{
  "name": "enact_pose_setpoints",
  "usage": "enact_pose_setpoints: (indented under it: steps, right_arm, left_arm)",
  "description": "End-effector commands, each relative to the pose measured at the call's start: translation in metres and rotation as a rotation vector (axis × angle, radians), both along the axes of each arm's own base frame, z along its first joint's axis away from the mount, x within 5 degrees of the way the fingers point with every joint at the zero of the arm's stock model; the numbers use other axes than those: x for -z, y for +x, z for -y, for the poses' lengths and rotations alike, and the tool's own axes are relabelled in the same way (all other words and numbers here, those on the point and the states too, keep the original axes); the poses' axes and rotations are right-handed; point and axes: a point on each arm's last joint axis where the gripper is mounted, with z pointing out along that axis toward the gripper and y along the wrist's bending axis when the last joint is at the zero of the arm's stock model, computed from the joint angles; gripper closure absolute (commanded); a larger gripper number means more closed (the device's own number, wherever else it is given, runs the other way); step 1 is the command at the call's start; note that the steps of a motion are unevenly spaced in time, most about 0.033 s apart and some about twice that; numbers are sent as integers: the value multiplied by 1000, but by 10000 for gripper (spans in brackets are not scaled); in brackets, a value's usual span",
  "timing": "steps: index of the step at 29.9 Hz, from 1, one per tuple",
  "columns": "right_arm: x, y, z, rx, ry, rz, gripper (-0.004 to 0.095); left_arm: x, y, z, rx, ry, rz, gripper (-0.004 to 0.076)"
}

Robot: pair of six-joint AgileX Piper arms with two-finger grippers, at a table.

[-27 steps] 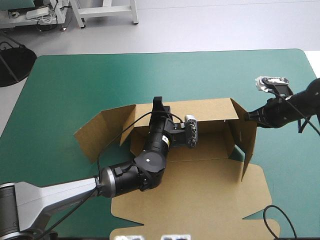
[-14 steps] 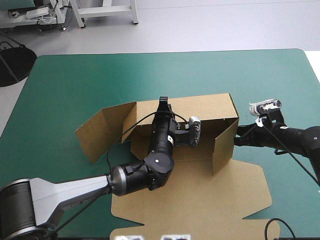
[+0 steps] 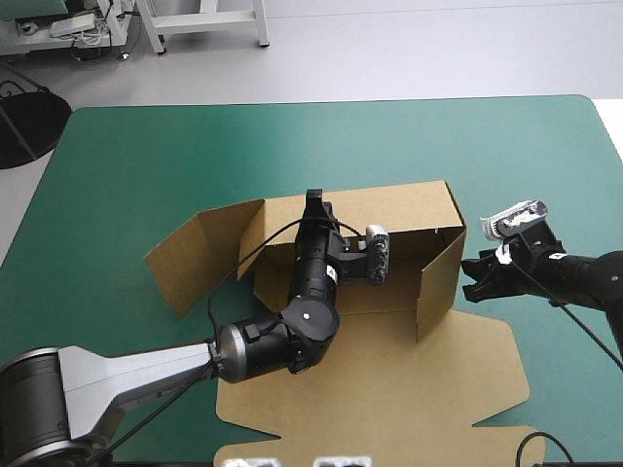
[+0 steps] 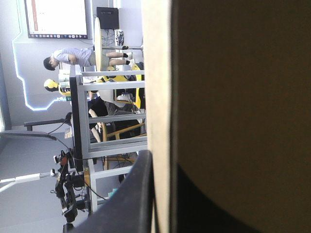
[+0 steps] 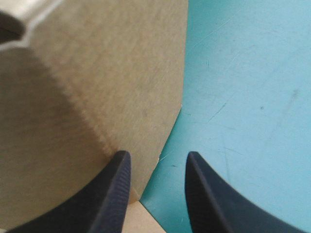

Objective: Fold the box

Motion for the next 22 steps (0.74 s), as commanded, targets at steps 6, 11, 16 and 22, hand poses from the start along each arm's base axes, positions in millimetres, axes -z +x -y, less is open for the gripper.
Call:
enact_pose_setpoints:
  steps: [6,11,16,22]
  right_arm:
    - [-27,-17,-4,-32,-10,101,521]
    - [-29,-15,-5,-17,18,118,460]
    - [-30,-11,-14,-52,168,106,425]
    - [-24,1,-13,-50,191,117,425]
  left_arm:
    - [-10,-6,-2,-1,-96,-41,732]
    - [-10,-6,-2,-1,-96,-41,732]
    - [-10,-6,-2,-1,-96,-41,732]
    - [-10,-6,-2,-3,-95,-40,732]
